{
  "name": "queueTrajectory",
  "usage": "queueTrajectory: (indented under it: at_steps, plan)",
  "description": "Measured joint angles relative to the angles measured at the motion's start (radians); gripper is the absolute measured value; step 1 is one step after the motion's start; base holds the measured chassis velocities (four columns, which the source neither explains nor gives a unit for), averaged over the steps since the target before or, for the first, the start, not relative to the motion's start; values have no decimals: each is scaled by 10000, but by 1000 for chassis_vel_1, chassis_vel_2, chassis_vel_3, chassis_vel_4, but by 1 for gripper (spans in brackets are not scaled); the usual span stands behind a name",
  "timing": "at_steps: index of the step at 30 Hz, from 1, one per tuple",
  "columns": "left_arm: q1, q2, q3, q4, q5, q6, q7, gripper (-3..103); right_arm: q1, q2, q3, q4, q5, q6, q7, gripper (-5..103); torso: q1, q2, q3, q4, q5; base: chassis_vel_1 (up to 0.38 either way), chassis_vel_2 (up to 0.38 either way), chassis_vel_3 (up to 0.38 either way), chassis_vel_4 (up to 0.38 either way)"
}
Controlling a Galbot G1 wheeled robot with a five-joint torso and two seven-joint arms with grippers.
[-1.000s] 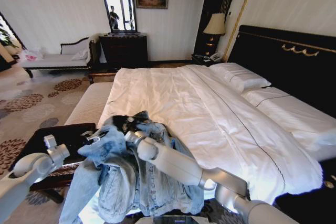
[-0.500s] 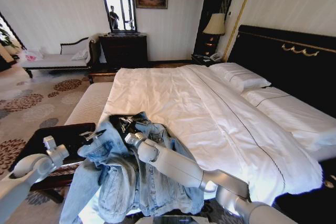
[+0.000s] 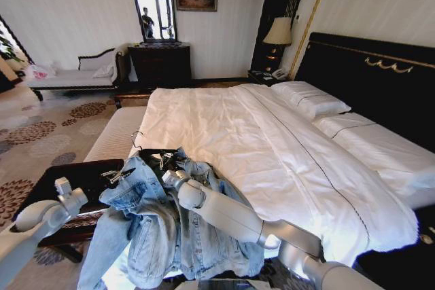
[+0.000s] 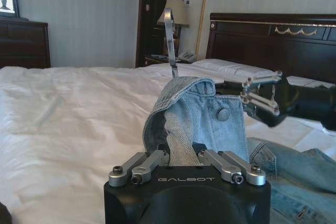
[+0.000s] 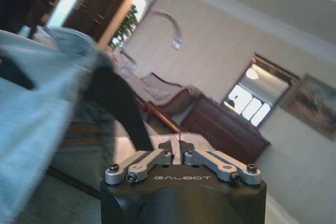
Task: Pick up the clothes from the bed and hang them on the clothes hanger.
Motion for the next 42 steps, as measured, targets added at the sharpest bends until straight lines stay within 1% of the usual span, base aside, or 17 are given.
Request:
queueTrajectory:
  at_steps: [1, 2, 4, 5, 8, 12, 14, 16, 17, 21, 24, 33, 36, 38, 39, 40, 42]
  plan:
    - [16, -32, 0, 32, 43, -42, 5, 17, -2, -24, 75, 0, 185, -81, 33, 8, 0, 0, 0, 0, -1, 0, 0, 0, 0]
    - [26, -151, 31, 111, 130, -99, 2, 17, -3, -109, 202, 0, 771, -350, 138, 19, 0, 0, 0, 0, 0, 0, 0, 0, 0]
    - [-2, -309, 87, 209, 178, -124, -24, 17, -10, -226, 276, -12, 1551, -655, 269, 24, 0, 0, 0, 2, -1, 0, 0, 0, 0]
    - [-2, -309, 87, 209, 178, -124, -24, 17, -10, -226, 276, -12, 1551, -655, 269, 24, 0, 0, 0, 2, -1, 0, 0, 0, 0]
    - [-86, -645, 185, 384, 150, -145, -79, 17, -89, -499, 403, -68, 3258, -1044, 382, 40, 0, 0, 1, 0, -2, 0, 0, 0, 0]
    - [-221, -1069, 248, 551, -108, -135, -186, 17, -152, -679, 496, -223, 4494, -1225, 503, 51, 0, 0, 0, 1, -2, 0, 0, 0, 0]
    - [-345, -1344, 320, 657, -225, -102, -263, 17, -157, -662, 543, -392, 4800, -1246, 566, 61, 0, 0, 0, 0, -2, 0, 0, 0, 0]
    - [-354, -1367, 327, 664, -229, -99, -270, 17, -157, -655, 548, -409, 4826, -1251, 574, 61, 0, 0, 0, 0, -1, 0, 0, 0, 0]
    - [-401, -1543, 385, 701, -232, -74, -319, 17, -172, -564, 604, -569, 4996, -1341, 655, 73, 0, 0, 0, 2, -2, 0, 0, 0, 0]
    - [-365, -1673, 412, 661, -171, -57, -344, 17, -218, -427, 690, -876, 5045, -1373, 701, 83, 0, 0, 0, 2, -1, 0, 0, 0, 0]
    - [-264, -1694, 374, 586, -163, -57, -325, 17, -220, -84, 834, -1574, 4945, -1214, 729, 97, 0, 1, 0, 0, -1, 0, 0, 0, 0]
    - [-132, -1762, 325, 381, -114, -63, -296, 17, 6, 961, 1107, -3304, 4788, -823, 759, 100, 0, 0, 1, 2, -2, 0, 0, 0, 0]
    - [-53, -1795, 281, 230, -67, -63, -283, 17, 115, 1255, 1208, -3800, 4720, -684, 913, 91, 0, 0, 0, 1, -2, 0, 0, 0, 0]
    - [-42, -1799, 271, 209, -63, -63, -282, 17, 125, 1287, 1231, -3841, 4725, -682, 941, 91, 0, 0, 0, 1, -3, 0, 0, 0, 0]
    - [17, -1803, 213, 99, -56, -63, -273, 17, 190, 1361, 1339, -3985, 4722, -681, 1012, 80, 0, 0, 0, 2, -2, 0, 0, 0, 0]
    - [30, -1803, 201, 78, -56, -63, -269, 17, 210, 1364, 1371, -4032, 4689, -680, 1014, 80, 0, 0, 0, 2, -2, 0, 0, 0, 0]
    - [86, -1804, 160, -4, -46, -69, -257, 17, 255, 1318, 1446, -4157, 4615, -660, 1005, 70, 0, 0, 1, 1, -3, 0, 0, 0, 0]
